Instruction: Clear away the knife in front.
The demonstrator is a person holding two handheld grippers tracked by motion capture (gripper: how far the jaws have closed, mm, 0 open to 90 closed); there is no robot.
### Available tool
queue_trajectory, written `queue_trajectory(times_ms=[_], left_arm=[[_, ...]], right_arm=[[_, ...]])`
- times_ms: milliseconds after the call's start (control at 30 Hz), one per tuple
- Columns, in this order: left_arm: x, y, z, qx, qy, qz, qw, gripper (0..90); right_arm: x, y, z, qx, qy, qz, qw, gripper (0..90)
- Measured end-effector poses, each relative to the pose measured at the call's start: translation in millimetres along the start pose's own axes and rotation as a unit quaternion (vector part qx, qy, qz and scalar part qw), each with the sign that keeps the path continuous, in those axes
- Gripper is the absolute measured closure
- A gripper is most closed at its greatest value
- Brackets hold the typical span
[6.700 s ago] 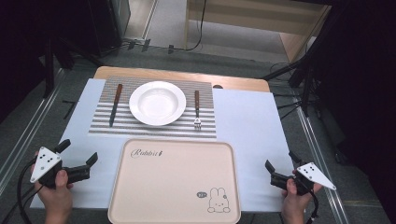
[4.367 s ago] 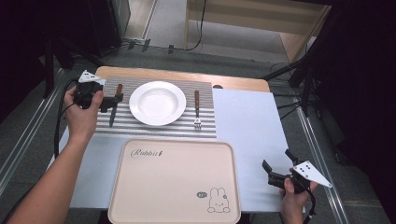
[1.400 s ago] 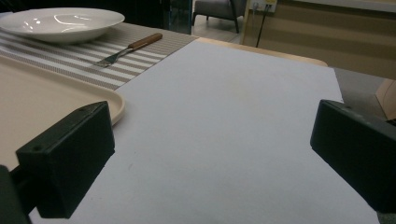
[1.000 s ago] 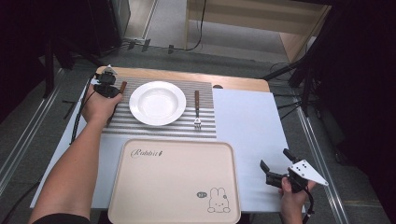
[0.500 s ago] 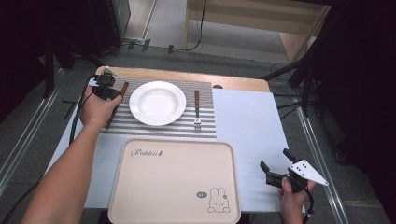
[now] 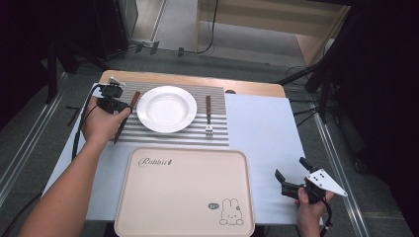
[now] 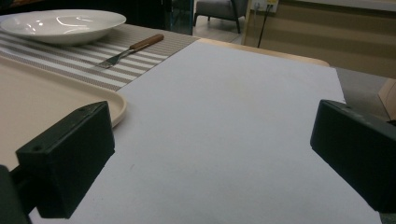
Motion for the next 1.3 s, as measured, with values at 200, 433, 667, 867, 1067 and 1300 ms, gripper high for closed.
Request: queue_trajectory(times_ms=[200,433,667,867,1067,1300], left_arm=[[10.2,10.6,-10.2,-0.007,0.002,-0.018,0.9998,76.7],[21.5,23.0,-18.6,-0.012,0.016,-0.031,0.9993,76.7],[33.3,38.1,-28.0,-0.024,0.028,-0.039,0.9986,76.7],[41.5,52.7,-37.3,-0.037,0.033,-0.034,0.9982,76.6],[50.0,66.0,-46.4,-0.043,0.039,-0.043,0.9974,76.6],[59.8,76.2,-56.5,-0.051,0.041,-0.048,0.9967,76.6]], right_arm=[[-0.1,-0.1,0.0,0.001,-0.001,0.000,1.0000,0.0],[0.0,0.0,0.0,0.000,0.000,0.000,1.0000,0.0],[0.2,0.1,-0.1,0.000,0.000,0.001,1.0000,0.0],[0.4,0.0,-0.1,-0.002,0.000,0.001,1.0000,0.0],[0.9,0.8,0.0,-0.006,0.001,0.001,1.0000,0.0],[0.6,0.7,0.0,-0.005,0.001,0.002,1.0000,0.0]])
Point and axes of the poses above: each handheld gripper's, and its own axes: x roughly backward along the jaws, z roughly out of its top, y roughly to its right, the point moved 2 cm from there along -x, roughly forward along the jaws, and after that the axes turned 14 degrees about -x, right-handed, at the moved point
